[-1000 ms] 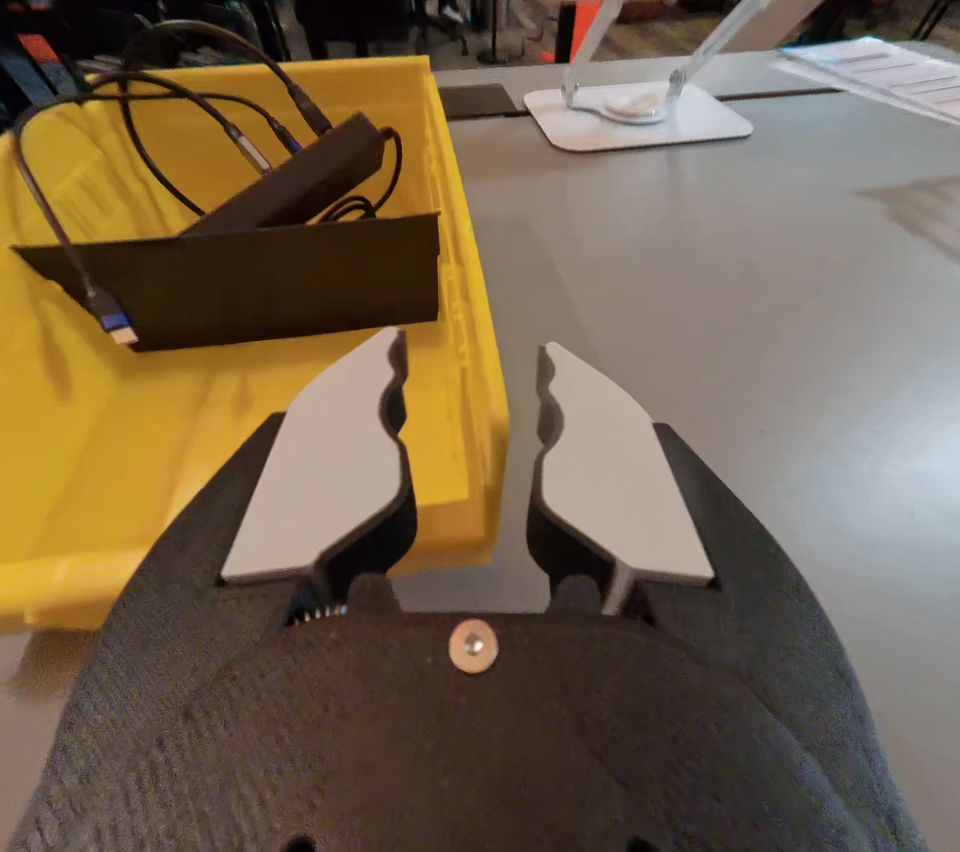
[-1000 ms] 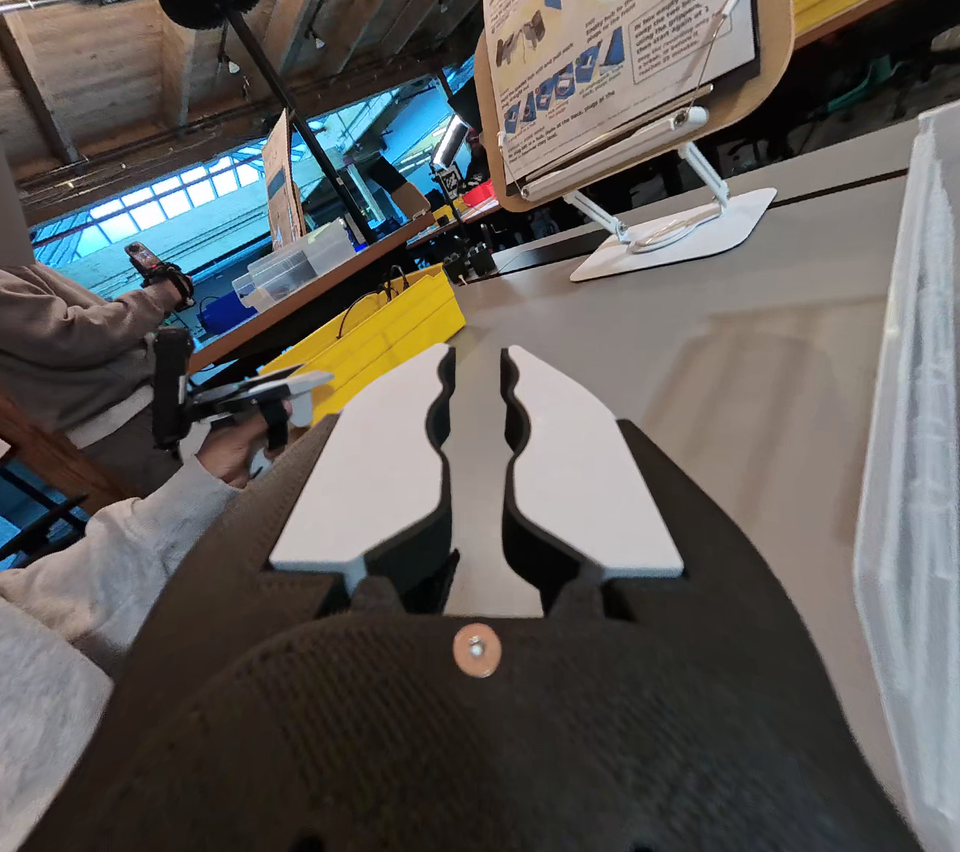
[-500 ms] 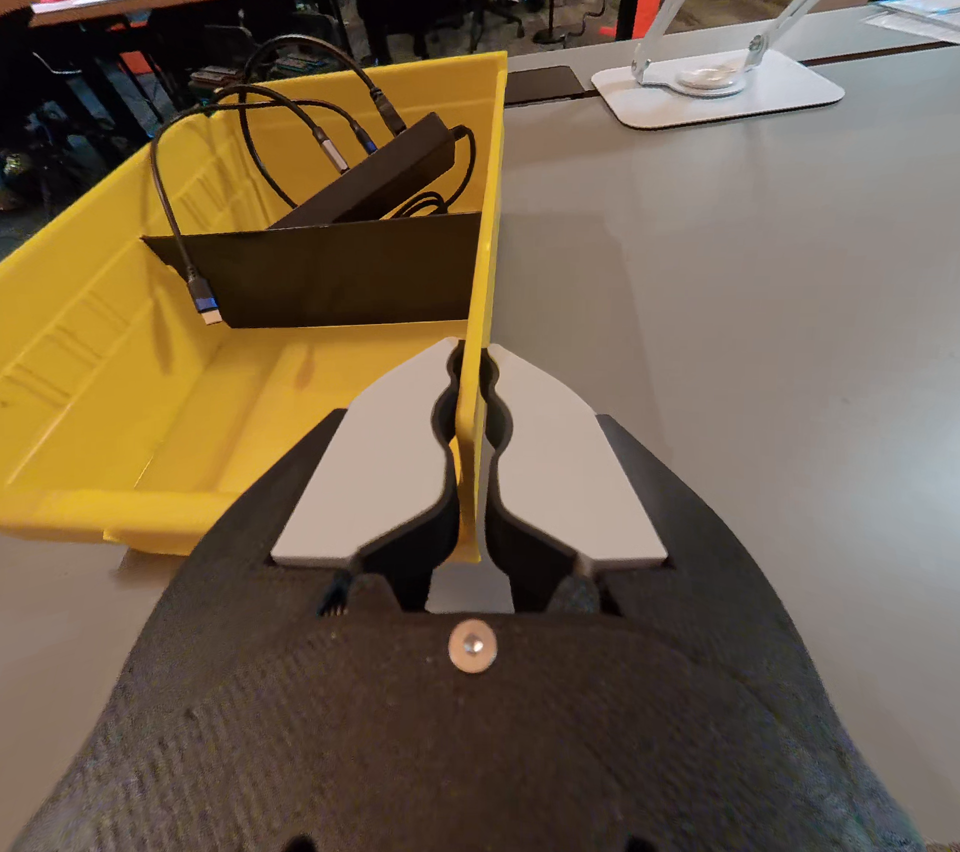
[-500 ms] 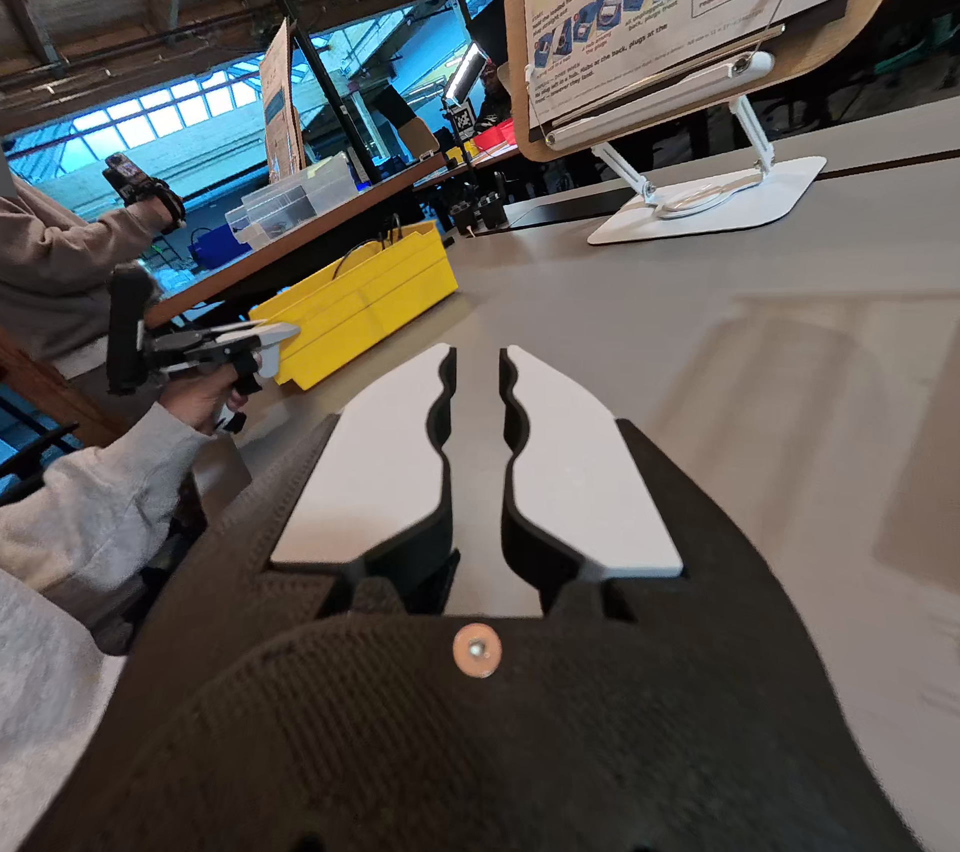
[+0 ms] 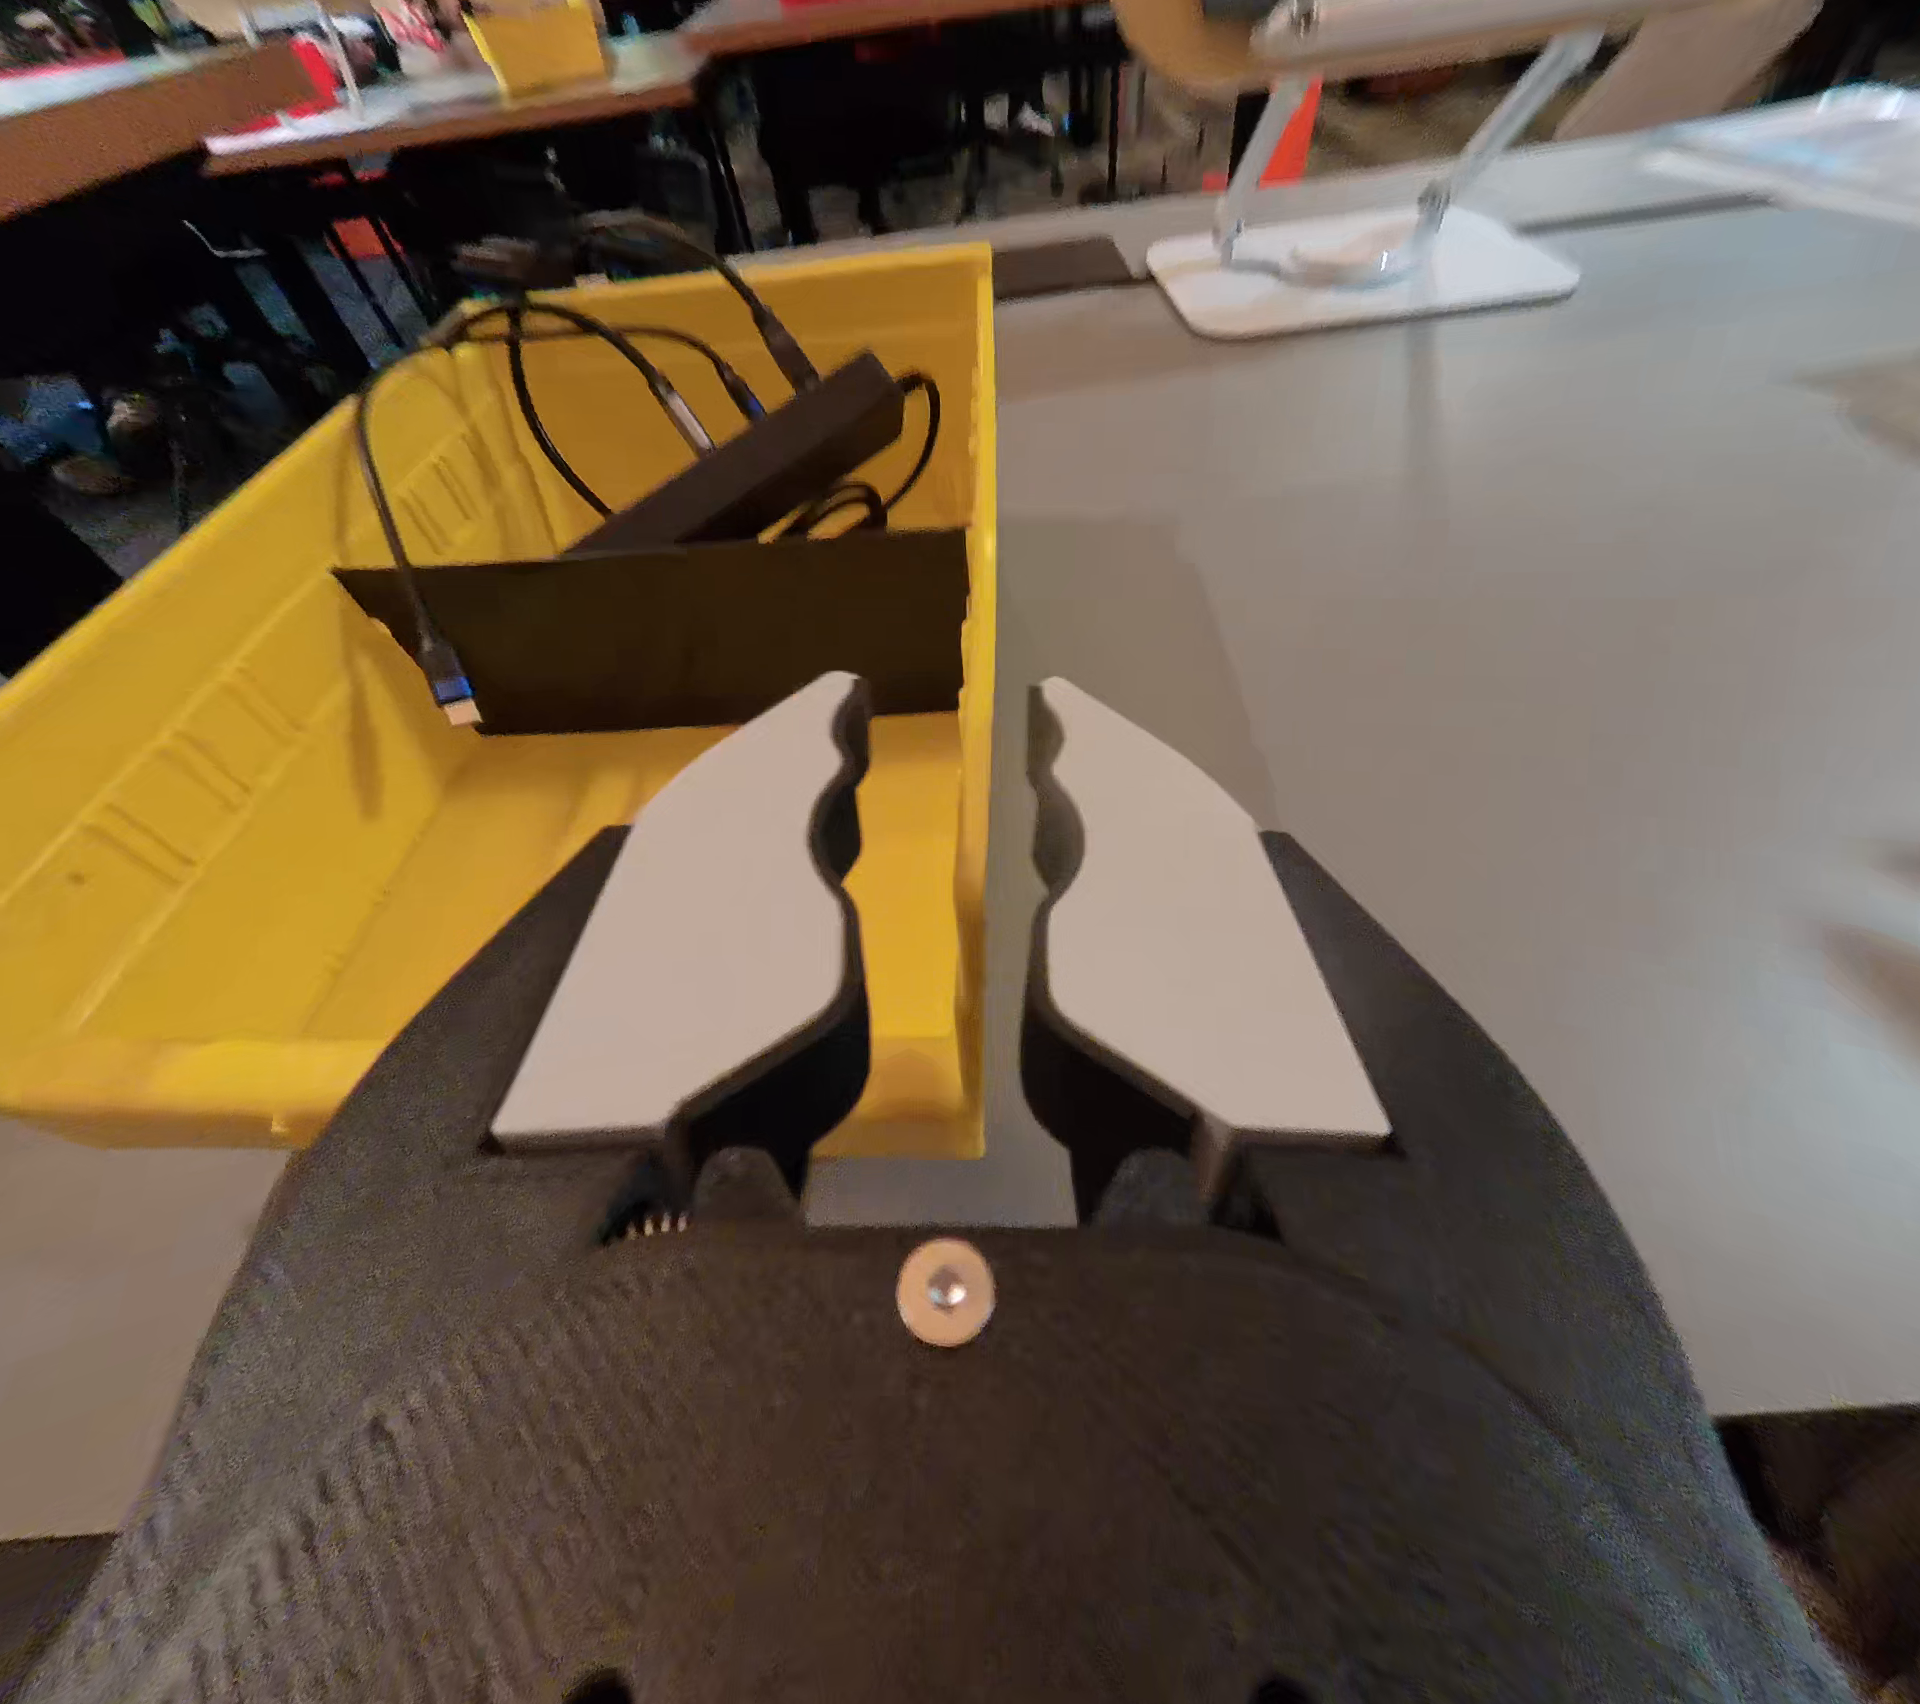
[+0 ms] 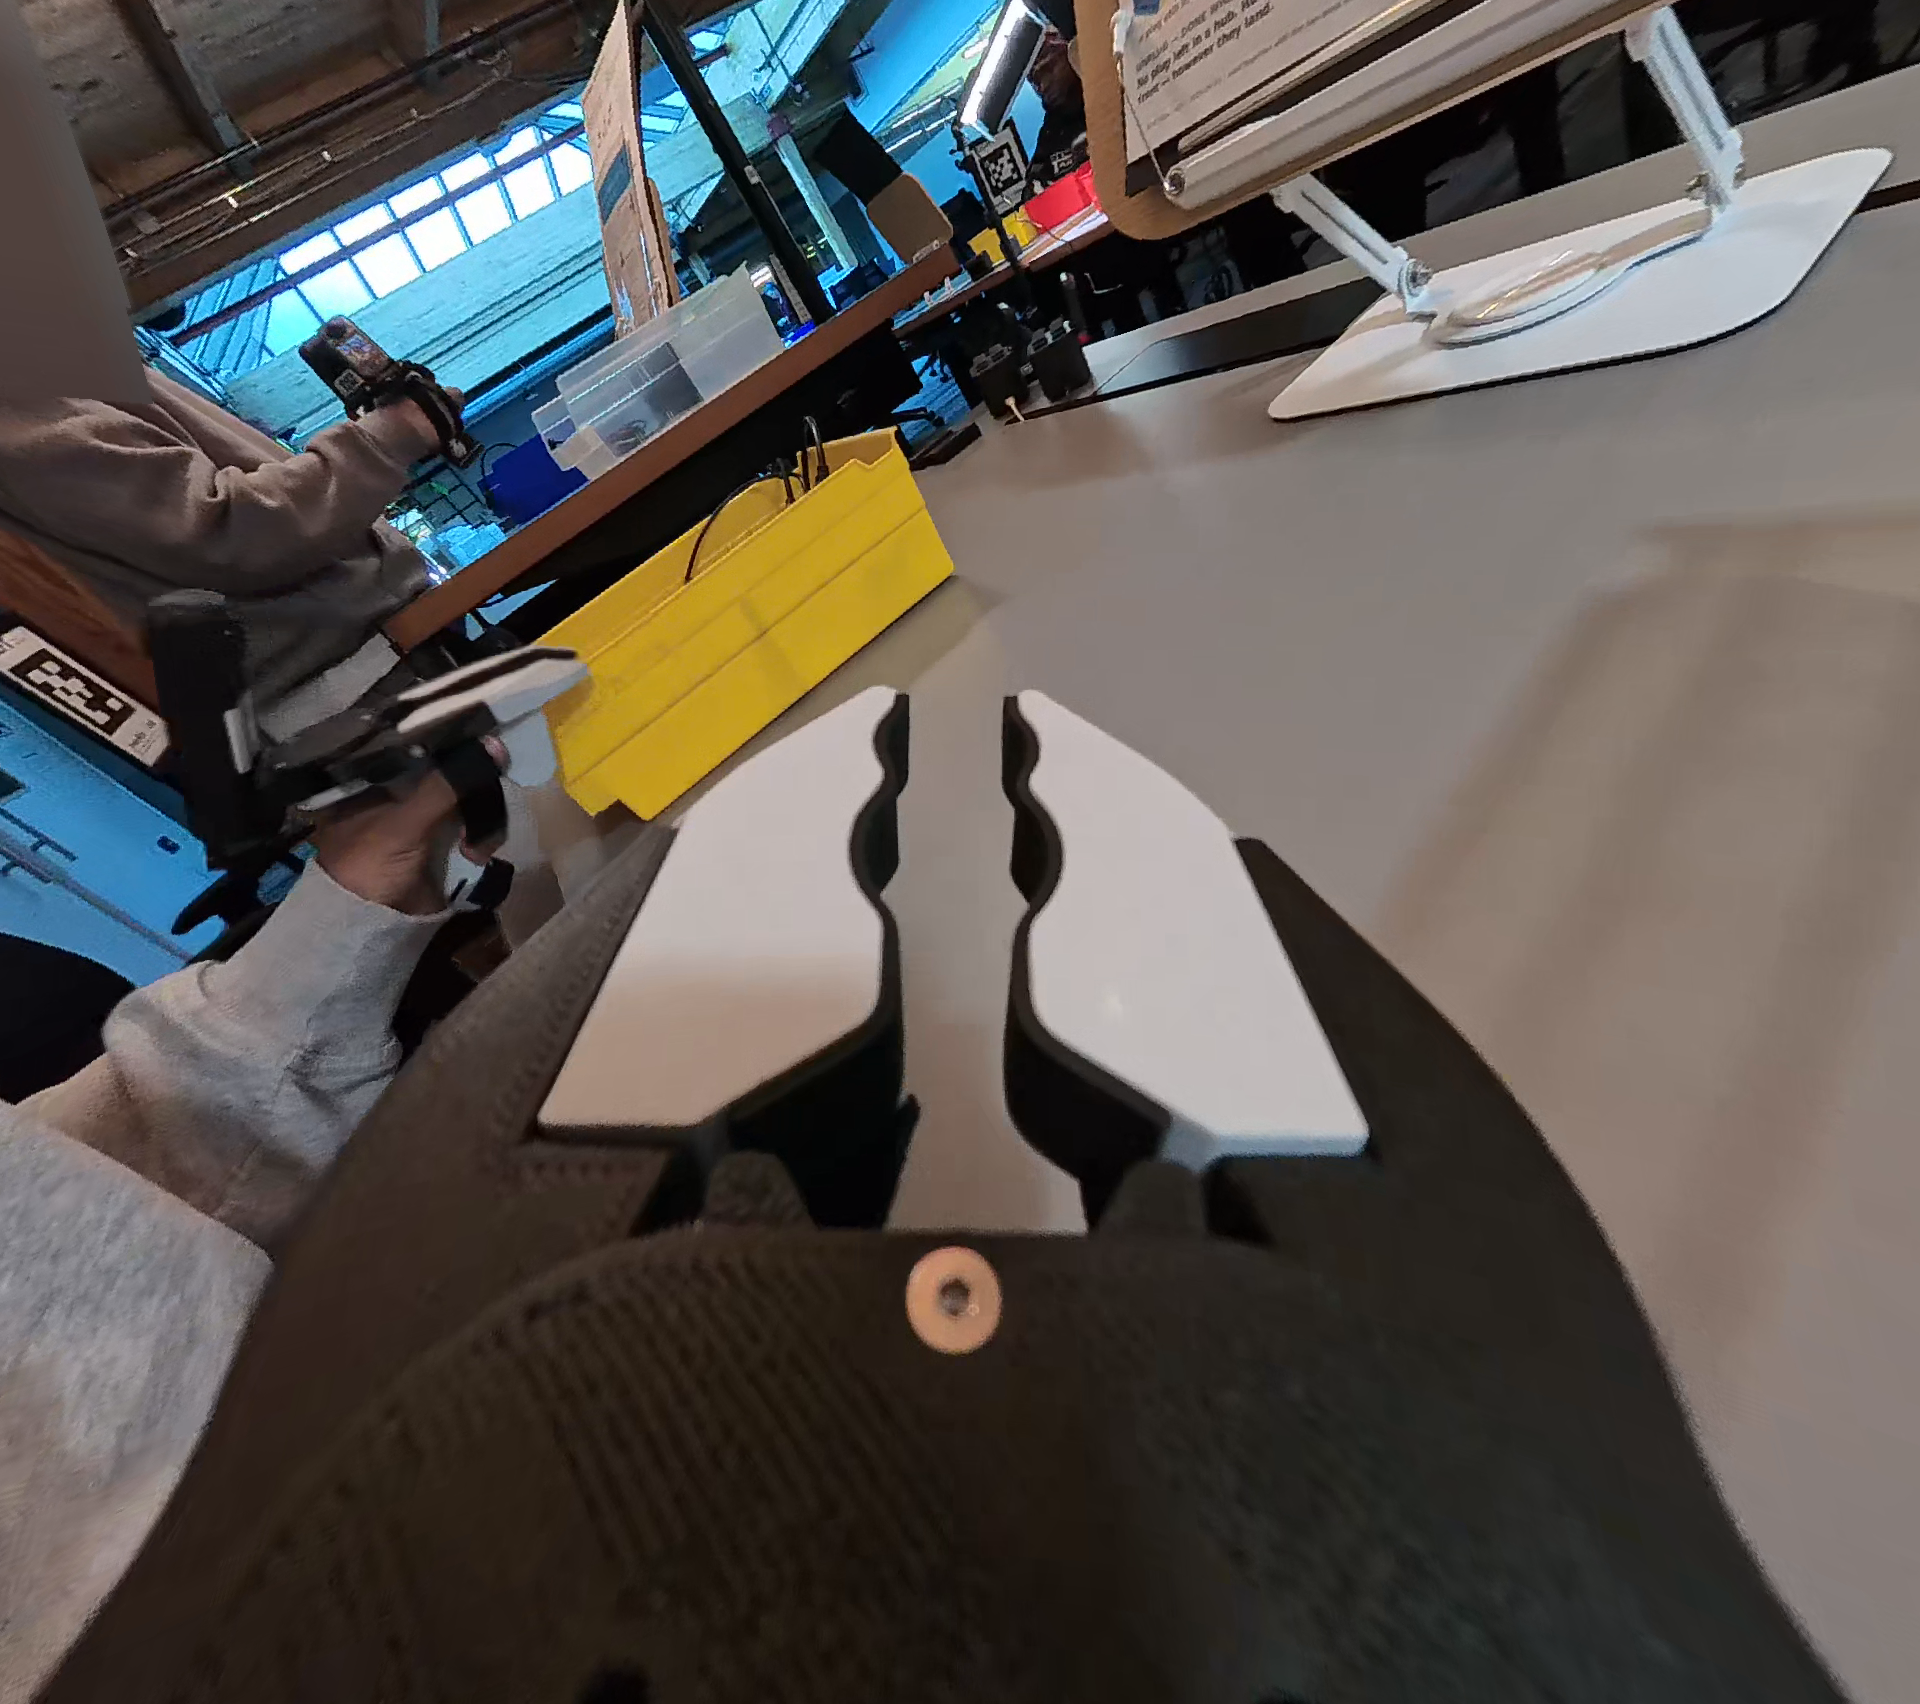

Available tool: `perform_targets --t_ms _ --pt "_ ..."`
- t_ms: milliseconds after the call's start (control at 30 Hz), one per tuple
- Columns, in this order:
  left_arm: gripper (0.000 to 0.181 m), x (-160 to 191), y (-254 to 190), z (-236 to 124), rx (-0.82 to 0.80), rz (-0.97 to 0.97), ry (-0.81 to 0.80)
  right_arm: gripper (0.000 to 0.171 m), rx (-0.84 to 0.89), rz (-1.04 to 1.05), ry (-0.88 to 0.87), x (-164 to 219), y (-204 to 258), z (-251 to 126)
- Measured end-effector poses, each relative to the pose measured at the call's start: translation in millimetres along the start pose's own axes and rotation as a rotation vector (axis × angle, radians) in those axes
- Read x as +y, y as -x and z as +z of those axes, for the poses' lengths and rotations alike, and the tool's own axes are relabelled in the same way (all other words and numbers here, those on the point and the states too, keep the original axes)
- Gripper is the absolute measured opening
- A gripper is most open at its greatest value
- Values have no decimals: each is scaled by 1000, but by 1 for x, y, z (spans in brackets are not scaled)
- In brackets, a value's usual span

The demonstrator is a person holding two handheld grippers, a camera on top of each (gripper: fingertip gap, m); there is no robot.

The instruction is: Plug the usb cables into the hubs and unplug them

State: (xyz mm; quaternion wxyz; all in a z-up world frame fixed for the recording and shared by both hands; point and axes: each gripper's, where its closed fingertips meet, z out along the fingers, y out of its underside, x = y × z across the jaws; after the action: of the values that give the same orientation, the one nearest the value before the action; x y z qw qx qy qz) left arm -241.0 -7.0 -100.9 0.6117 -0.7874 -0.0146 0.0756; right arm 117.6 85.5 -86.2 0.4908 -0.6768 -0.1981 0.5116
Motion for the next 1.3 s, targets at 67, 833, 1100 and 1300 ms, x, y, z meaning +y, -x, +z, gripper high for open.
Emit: perform_targets --t_ms 67,833,1100,1300 --pt "35 -22 3 -8 11 -47 -77 17 2 9 2 1 -1 0" --pt "59 22 90 170 280 551 958 17 52 45 -41 -3 -6 -26" --pt "45 35 90 182 282 779 933 17 96 54 -76 -7 -11 -43" --pt "26 -11 99 183 141 948 635 17 101 75 -89 -8 -14 -48"
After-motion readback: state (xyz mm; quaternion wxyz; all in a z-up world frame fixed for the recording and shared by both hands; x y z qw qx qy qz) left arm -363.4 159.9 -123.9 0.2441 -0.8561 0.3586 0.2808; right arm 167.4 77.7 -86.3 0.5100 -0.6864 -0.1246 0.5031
